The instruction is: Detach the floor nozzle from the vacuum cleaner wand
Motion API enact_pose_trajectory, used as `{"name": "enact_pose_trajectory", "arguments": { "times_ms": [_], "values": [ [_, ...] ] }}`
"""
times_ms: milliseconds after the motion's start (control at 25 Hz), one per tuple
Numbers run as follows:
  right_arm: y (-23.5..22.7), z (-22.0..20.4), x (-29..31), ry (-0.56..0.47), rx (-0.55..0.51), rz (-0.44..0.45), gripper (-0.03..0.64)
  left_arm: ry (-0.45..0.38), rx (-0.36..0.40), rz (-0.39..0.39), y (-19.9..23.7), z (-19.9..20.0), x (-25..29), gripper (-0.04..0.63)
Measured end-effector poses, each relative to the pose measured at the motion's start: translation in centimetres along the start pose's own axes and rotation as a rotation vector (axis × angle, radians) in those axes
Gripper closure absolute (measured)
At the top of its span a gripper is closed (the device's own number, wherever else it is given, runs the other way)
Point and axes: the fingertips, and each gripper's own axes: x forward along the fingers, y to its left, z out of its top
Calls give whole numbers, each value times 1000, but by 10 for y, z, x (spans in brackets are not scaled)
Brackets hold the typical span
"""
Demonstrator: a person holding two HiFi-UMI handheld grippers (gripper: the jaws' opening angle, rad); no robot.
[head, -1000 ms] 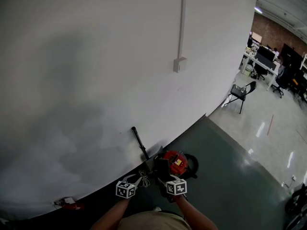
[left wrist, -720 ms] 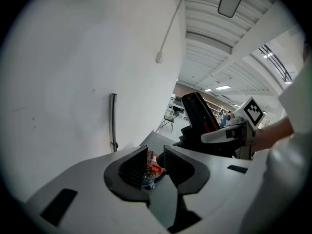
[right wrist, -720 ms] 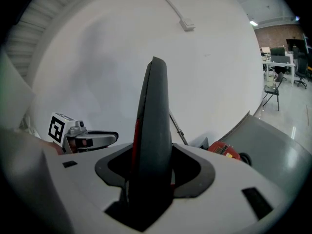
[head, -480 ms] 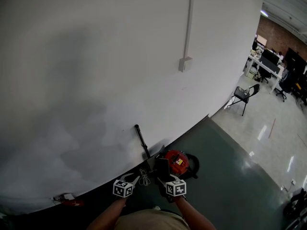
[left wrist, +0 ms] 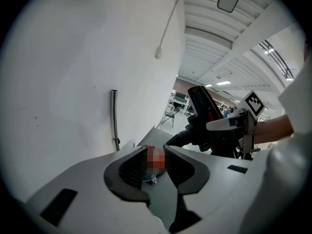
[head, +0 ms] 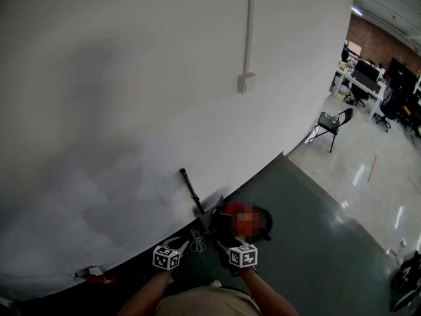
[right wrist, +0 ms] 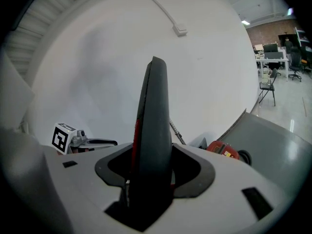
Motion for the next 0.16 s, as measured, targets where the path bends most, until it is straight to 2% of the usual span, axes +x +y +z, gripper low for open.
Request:
{"name": "enact_pose_trajectory", "arguments": {
  "times_ms": [160],
  "values": [
    [-8,5,-9,-12,2,3,390,1,2,5,-2,3,3,499]
  ]
}}
